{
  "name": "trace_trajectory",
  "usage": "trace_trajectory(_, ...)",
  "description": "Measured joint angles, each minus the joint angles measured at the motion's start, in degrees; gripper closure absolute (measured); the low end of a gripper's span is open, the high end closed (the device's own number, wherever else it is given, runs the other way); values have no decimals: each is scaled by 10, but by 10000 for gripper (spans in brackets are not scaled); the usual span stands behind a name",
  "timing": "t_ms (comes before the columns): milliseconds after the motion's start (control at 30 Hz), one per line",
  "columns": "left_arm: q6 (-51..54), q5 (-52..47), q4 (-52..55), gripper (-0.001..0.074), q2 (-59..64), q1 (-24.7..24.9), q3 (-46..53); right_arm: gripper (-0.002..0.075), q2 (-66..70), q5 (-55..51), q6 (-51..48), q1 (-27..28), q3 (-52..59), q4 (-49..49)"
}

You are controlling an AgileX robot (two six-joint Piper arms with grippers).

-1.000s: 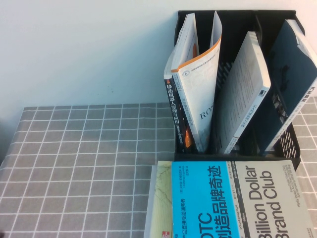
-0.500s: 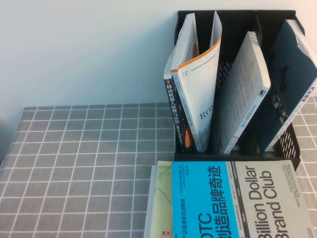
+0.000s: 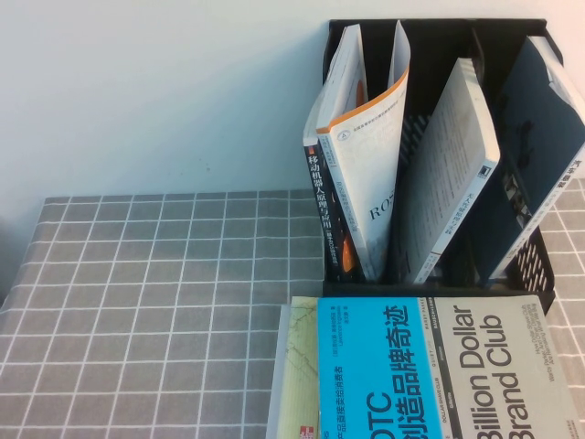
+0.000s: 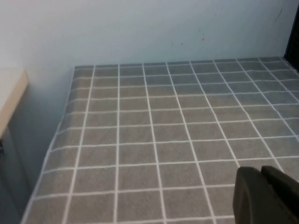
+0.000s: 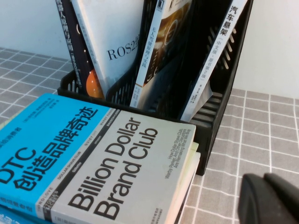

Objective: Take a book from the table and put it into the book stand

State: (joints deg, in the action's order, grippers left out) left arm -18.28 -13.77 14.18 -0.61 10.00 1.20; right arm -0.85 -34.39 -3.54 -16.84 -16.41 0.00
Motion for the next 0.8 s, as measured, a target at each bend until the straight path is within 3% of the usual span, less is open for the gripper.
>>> trace_trajectory(167,20,-39,-100,738,0,0,-1,729,0,0,0,0,0,0)
trace_trajectory(433,212,-40,-155,738,0,-12,-1,729,0,0,0,0,0,0)
trace_trajectory(800,214,-40,-163,738,0,-35,-1,729,0,0,0,0,0,0)
